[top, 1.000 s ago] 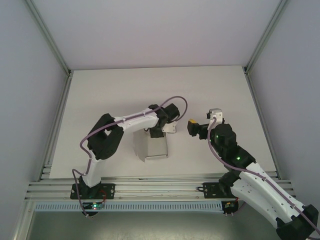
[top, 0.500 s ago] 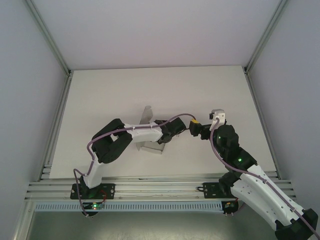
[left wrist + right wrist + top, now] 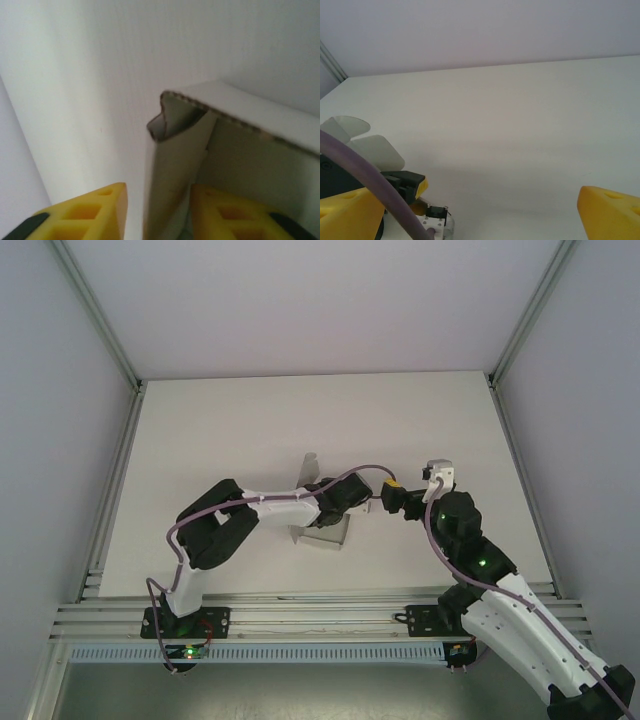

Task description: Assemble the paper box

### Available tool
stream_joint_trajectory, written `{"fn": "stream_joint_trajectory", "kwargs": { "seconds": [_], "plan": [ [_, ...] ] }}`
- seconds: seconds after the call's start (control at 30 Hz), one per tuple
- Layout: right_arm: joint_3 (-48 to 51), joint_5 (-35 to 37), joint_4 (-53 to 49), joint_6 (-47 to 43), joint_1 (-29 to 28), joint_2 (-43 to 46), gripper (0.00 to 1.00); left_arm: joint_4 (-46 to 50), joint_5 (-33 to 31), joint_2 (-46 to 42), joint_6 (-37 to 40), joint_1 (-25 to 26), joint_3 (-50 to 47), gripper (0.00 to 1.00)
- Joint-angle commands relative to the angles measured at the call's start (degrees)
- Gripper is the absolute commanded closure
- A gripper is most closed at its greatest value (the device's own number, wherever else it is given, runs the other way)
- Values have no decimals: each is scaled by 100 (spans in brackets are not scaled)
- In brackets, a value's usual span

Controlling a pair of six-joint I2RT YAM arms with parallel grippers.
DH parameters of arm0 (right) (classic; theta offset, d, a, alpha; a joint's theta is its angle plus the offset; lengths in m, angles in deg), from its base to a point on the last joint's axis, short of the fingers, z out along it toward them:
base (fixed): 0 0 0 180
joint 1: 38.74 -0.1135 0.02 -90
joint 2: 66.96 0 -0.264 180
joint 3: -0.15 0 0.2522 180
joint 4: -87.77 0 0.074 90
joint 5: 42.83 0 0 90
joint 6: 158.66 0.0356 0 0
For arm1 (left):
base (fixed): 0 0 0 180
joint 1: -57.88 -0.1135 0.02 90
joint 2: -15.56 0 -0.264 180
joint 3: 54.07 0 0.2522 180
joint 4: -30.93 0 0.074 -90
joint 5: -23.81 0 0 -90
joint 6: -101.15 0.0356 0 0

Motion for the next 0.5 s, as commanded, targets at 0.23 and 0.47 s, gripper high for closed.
{"fn": "stream_joint_trajectory", "kwargs": {
  "seconds": [0.23, 0.47],
  "plan": [
    [134, 26, -235, 137, 128, 338, 2, 206, 633, -1160, -156, -59, -69, 18],
    [82, -1, -307, 129, 242, 161, 2, 506, 847, -2298, -713, -72, -83, 0]
  ]
}}
